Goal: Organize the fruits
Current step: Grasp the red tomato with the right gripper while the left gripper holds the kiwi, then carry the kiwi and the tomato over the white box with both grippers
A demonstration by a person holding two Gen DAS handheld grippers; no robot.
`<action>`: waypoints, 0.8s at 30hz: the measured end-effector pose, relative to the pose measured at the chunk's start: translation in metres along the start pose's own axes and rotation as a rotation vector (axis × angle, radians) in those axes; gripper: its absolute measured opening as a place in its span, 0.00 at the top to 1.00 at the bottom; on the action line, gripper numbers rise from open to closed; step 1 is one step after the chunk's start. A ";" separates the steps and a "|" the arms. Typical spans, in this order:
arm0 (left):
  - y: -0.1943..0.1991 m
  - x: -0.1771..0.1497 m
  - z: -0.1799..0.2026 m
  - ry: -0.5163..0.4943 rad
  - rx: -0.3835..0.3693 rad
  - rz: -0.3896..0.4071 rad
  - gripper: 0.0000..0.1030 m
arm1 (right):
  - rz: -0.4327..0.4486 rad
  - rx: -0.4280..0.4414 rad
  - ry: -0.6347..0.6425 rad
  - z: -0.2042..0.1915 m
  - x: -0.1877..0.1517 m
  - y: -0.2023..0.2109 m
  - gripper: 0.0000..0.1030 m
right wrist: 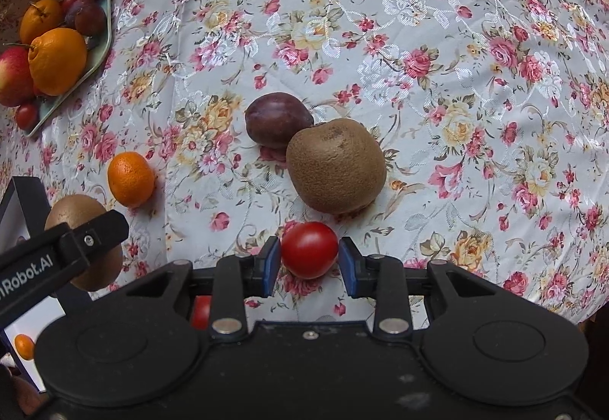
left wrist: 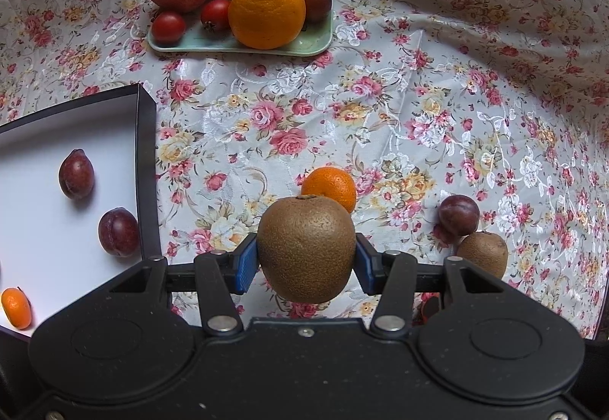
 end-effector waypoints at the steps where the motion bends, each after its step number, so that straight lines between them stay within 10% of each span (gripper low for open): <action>1: 0.001 0.000 -0.001 0.000 0.001 0.000 0.45 | -0.007 -0.002 -0.002 0.000 0.000 -0.001 0.67; 24: 0.030 -0.002 -0.050 0.010 0.031 0.069 0.45 | -0.017 0.020 0.026 -0.031 -0.008 0.014 0.68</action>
Point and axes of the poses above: each gripper's, at about its wrist camera, not at the fingertips, and y roughly against the way its jaws point, z to its right, x to its top, the point moved 6 cm from there along -y, roughly the way its jaws point, and after that the axes turned 3 degrees about -y, right-handed, at the moved point
